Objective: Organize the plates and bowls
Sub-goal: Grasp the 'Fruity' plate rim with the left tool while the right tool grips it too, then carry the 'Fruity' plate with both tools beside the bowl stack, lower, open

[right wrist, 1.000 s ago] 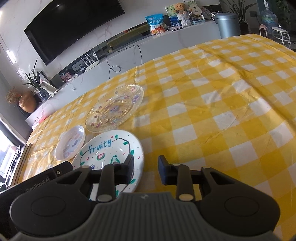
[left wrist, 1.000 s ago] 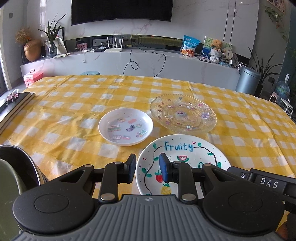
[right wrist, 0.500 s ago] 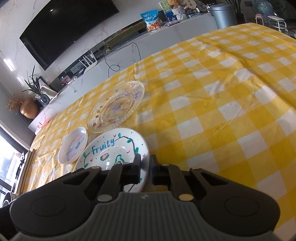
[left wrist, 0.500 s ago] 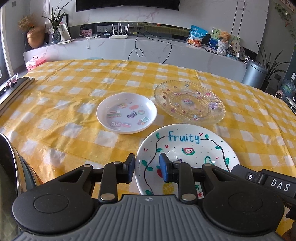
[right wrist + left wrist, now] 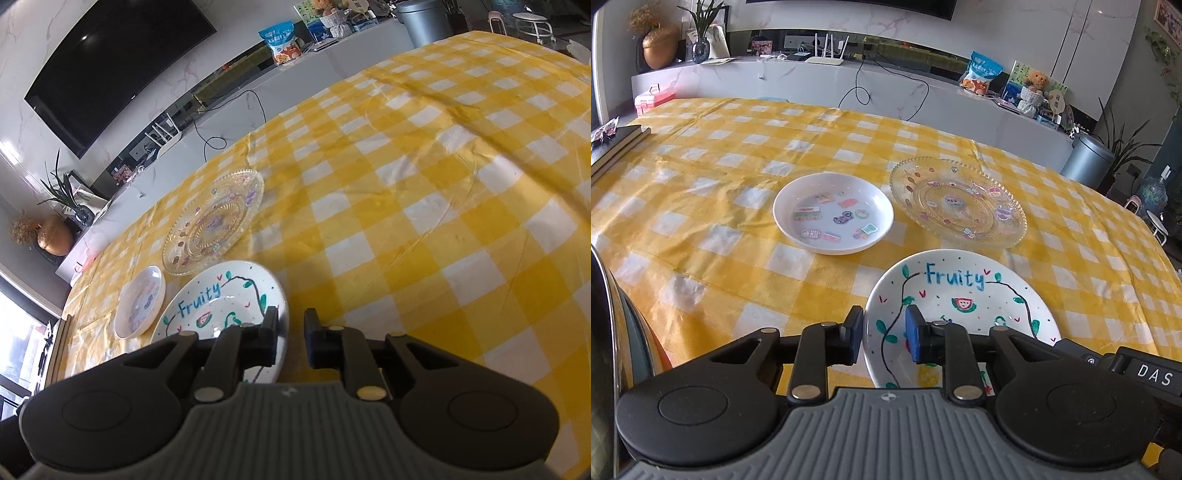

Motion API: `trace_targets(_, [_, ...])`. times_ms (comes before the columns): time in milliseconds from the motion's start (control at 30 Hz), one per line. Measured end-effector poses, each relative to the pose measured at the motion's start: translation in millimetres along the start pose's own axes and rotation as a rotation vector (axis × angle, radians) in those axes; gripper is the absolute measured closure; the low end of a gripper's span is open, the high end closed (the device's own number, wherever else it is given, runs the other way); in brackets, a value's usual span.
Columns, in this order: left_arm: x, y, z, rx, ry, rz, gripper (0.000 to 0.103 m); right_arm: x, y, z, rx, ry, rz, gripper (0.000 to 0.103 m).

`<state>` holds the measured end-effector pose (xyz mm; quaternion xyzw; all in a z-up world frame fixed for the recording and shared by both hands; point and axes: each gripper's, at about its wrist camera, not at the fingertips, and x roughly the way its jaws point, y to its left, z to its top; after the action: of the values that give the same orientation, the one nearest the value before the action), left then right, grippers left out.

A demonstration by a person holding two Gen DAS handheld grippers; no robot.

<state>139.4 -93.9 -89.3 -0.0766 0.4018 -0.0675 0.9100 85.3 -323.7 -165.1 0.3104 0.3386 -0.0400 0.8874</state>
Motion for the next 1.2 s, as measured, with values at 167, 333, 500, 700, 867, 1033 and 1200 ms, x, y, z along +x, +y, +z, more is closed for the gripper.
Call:
trace_targets(167, [0.4, -1.0, 0.8, 0.005, -0.001, -0.001, 0.076, 0.6, 0.7, -1.3, 0.009, 0.000, 0.009, 0.089])
trace_targets(333, [-6.1, -5.0, 0.9, 0.016, -0.011, 0.007, 0.081, 0.5, 6.0, -2.7, -0.001, 0.014, -0.008, 0.095])
trace_targets(500, [-16.6, -8.4, -1.8, 0.014, -0.002, -0.023, 0.081, -11.4, 2.1, 1.8, 0.013, 0.007, -0.019, 0.095])
trace_targets(700, [-32.8, -5.6, -12.5, -0.020, 0.029, -0.061, 0.081, -34.6, -4.0, -1.4, 0.023, 0.017, -0.029, 0.096])
trace_targets(867, [-51.7, -3.2, -19.2, -0.024, 0.022, -0.075, 0.081, -51.3, -9.5, -13.8, 0.049, 0.044, -0.029, 0.095])
trace_targets(1033, [-63.5, -0.3, -31.0, -0.016, 0.036, -0.068, 0.081, -64.4, -9.3, -29.1, 0.036, 0.060, -0.050, 0.095])
trace_targets(1200, [-71.4, 3.4, -43.7, -0.002, 0.055, -0.054, 0.081, -73.2, -6.1, -43.1, 0.011, 0.070, -0.071, 0.095])
